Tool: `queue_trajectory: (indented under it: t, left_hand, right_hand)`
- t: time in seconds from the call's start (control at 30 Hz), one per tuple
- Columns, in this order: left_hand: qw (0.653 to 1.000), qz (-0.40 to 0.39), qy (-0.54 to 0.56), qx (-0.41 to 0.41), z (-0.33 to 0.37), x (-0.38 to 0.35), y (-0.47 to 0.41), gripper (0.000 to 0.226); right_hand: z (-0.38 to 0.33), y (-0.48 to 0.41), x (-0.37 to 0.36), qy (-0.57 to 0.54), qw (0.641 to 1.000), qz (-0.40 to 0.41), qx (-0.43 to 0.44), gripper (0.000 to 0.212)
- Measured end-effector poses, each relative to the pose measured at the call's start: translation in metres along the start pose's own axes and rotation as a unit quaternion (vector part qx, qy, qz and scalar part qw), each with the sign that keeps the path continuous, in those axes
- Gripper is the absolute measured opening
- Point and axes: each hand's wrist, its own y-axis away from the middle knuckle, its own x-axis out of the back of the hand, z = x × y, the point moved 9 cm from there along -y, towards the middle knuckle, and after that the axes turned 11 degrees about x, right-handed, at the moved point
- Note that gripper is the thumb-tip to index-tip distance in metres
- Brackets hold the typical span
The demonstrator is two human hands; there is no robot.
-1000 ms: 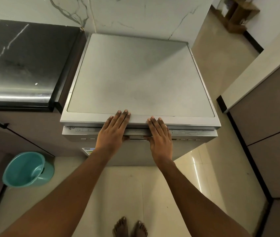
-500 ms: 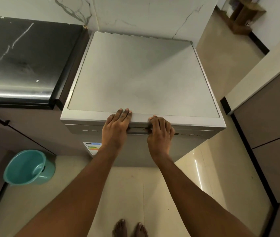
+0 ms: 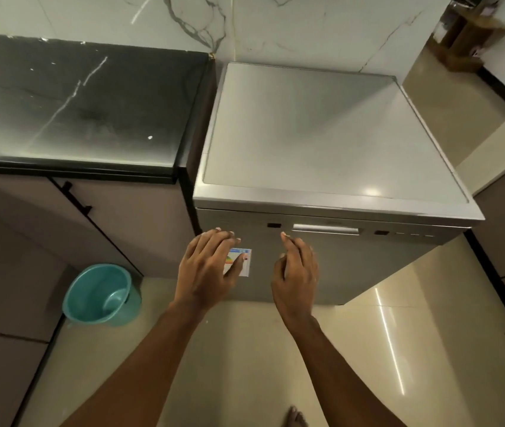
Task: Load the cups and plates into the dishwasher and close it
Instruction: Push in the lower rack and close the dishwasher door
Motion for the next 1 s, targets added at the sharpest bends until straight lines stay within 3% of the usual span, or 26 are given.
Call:
queue_trajectory:
  t: [0.17, 0.3, 0.53, 0.77, 1.0]
  left_hand:
    - [0.999, -0.035, -0.012, -0.04, -0.061, -0.001, 0.02, 0.04]
    - [0.998, -0.028, -0.01, -0.055, -0.096, -0.009, 0.026, 0.043]
    - [0.998, -0.017, 0.022, -0.061, -0.121, -0.03, 0.027, 0.044]
    - [0.998, -0.015, 0.012, -0.062, -0.134, -0.043, 0.024, 0.044]
    - [0.998, -0.012, 0.005, -0.063, -0.135, -0.052, 0.017, 0.044]
  right_hand:
    - [-0.047, 0.028, -0.05, 0.038, 0.999, -0.014, 0.014, 0.048]
    - [-0.061, 0.03, -0.098, 0.107, 0.992, -0.07, 0.011, 0.075]
    - [-0.055, 0.014, -0.145, 0.179, 0.977, -0.113, 0.035, 0.084]
    - [-0.047, 0.011, -0.166, 0.209, 0.968, -0.138, 0.025, 0.108]
    - [-0.048, 0.012, -0.162, 0.233, 0.967, -0.102, -0.001, 0.095]
